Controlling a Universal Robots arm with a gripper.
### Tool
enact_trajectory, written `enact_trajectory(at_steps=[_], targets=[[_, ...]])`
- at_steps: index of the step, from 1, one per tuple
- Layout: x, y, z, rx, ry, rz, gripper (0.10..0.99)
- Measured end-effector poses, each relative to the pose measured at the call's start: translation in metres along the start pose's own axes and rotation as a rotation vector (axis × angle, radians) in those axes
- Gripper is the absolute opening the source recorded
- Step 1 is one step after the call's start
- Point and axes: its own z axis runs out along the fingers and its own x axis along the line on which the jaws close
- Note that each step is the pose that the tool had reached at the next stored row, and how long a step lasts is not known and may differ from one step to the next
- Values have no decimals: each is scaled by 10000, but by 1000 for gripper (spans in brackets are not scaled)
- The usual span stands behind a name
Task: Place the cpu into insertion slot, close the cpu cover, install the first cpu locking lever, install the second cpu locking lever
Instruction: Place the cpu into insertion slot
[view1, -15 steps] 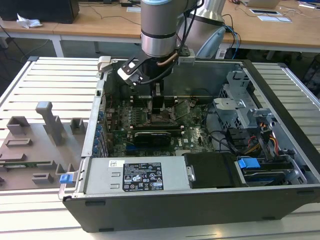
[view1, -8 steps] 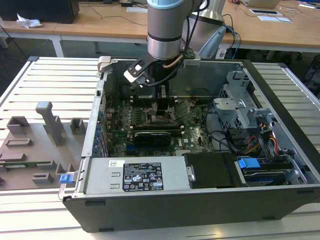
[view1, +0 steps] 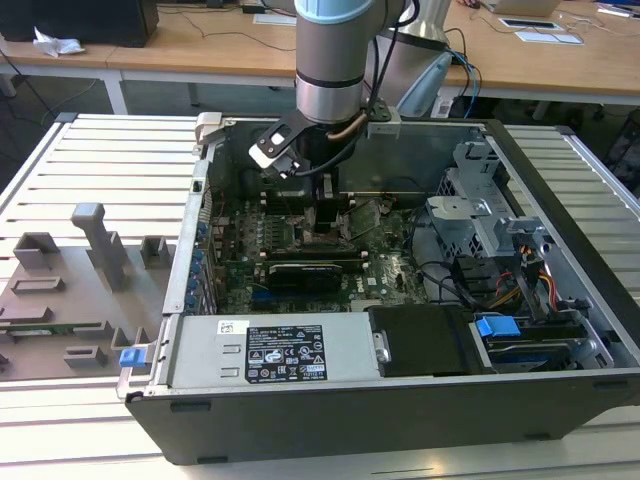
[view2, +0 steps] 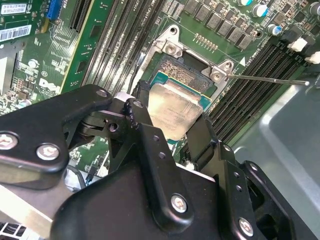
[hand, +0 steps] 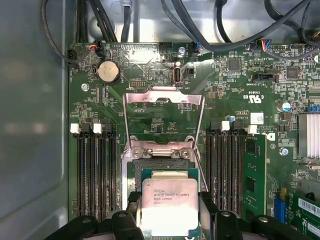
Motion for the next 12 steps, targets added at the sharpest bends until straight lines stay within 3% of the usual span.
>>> enact_trajectory(at_steps=[7,12], targets=[[0,-1,49,0,0,0,541],[1,-4,142,-1,1,0,541]])
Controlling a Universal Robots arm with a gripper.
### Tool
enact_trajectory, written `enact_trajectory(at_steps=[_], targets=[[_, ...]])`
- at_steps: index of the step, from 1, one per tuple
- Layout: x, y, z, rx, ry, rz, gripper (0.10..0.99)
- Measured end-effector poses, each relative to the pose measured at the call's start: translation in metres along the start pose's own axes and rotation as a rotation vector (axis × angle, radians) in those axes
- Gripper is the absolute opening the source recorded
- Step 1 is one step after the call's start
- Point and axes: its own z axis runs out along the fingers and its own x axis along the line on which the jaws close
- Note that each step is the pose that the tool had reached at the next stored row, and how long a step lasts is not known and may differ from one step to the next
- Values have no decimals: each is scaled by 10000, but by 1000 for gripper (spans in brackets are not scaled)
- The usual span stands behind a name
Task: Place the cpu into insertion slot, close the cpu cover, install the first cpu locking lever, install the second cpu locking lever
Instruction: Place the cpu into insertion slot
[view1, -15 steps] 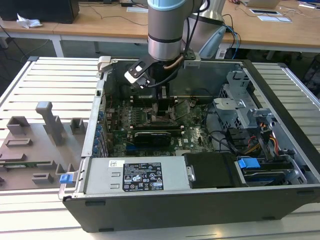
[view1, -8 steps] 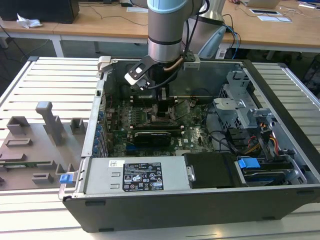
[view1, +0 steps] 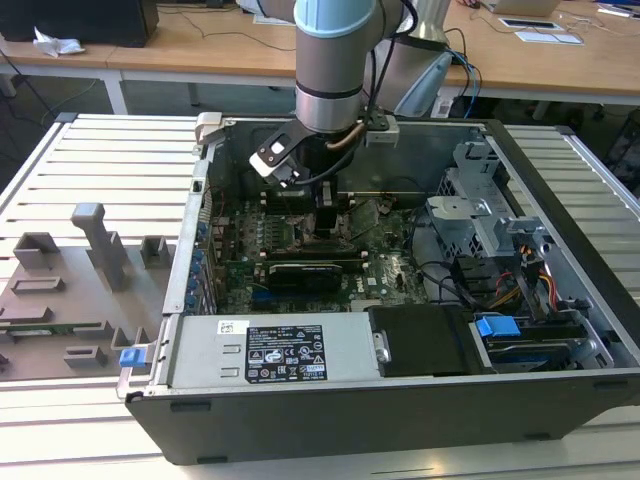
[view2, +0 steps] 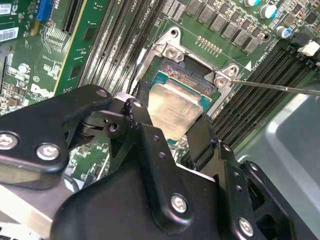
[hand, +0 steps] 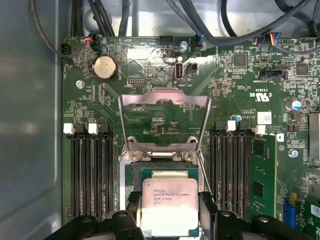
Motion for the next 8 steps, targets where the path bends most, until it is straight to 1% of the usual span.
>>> enact_trajectory(at_steps=[2,4,8], targets=[[10,-2,57,-1,2,-72,541],[19,-2,97,1,1,-74,541],[24,-16,137,0,4,-73,541]])
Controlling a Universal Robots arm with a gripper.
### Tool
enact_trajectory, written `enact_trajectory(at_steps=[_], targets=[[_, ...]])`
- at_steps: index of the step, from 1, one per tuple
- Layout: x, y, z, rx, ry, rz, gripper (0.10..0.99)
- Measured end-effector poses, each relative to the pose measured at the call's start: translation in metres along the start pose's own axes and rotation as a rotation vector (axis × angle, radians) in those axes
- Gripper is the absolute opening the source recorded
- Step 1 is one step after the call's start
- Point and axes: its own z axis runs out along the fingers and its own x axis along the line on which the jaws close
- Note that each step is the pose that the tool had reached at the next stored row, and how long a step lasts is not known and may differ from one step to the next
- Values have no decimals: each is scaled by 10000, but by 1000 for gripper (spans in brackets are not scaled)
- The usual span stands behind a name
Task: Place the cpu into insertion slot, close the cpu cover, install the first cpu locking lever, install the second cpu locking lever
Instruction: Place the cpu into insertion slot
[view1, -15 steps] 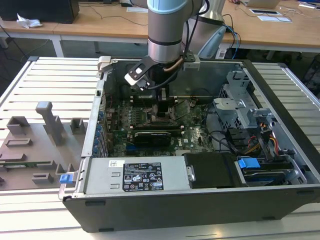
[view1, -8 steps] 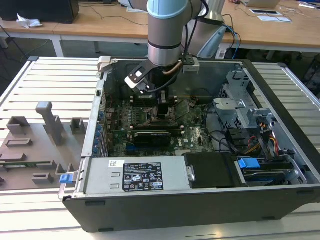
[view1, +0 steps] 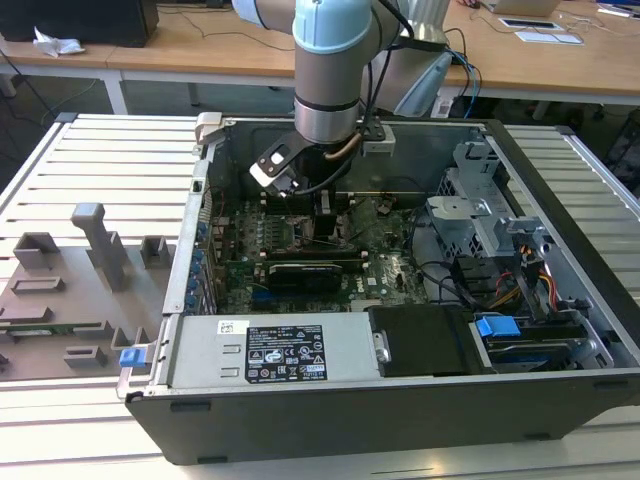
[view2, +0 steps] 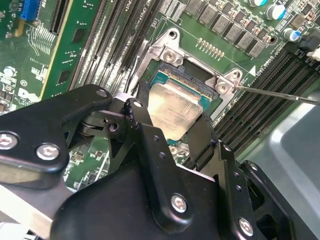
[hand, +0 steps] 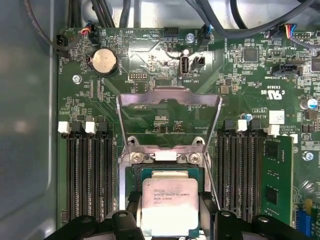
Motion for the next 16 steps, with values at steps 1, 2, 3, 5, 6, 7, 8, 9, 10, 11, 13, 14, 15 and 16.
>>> enact_trajectory(at_steps=[1,2,3,5,6,7,8,9,10,11,13,14,15,16], targets=[[2,-3,4,0,5,1,541],[6,-5,8,0,20,0,541],[11,-5,13,0,33,0,541],[14,-6,28,0,39,0,541],[14,-6,37,1,38,0,541],[14,-7,41,1,37,1,541],[14,-7,43,1,37,1,541],[14,-7,44,2,36,1,541],[14,-7,45,1,38,1,541],[14,-7,45,0,38,1,541],[15,-6,46,-1,38,1,553],[15,-7,47,0,39,2,612],[15,-7,47,0,39,1,678],[15,-7,48,0,39,1,678]])
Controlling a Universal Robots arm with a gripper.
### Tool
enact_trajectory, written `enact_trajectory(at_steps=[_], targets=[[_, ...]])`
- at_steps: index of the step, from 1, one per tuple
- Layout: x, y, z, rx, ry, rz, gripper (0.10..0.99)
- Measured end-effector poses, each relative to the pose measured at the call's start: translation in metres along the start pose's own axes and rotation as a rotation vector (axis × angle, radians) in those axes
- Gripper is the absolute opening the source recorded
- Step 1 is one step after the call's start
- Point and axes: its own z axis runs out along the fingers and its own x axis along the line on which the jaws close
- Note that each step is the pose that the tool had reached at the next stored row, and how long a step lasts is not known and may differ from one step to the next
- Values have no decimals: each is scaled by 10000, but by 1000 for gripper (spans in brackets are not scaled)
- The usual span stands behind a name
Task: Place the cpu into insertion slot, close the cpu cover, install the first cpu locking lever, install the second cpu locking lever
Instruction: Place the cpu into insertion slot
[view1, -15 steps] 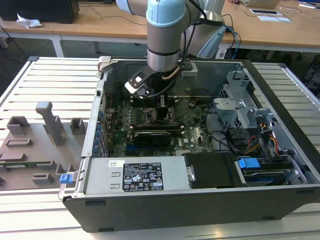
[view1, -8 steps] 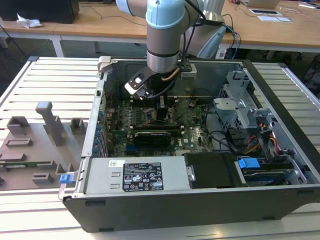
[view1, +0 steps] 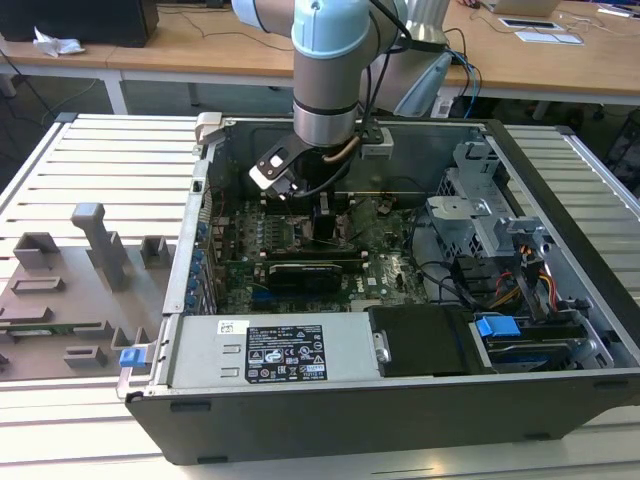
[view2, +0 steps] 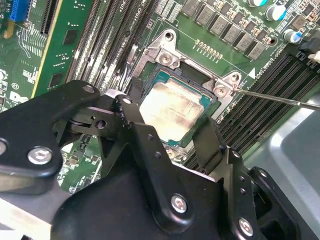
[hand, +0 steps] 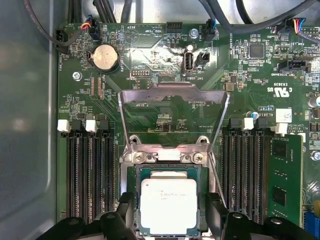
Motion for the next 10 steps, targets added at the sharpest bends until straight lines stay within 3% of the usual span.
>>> enact_trajectory(at_steps=[3,7,8,9,10], targets=[[0,0,-8,0,-5,0,678],[25,4,-155,0,-50,-1,663],[35,5,-182,-1,-55,-1,533],[40,6,-196,0,-56,-2,533],[44,6,-237,0,-57,-2,412]])
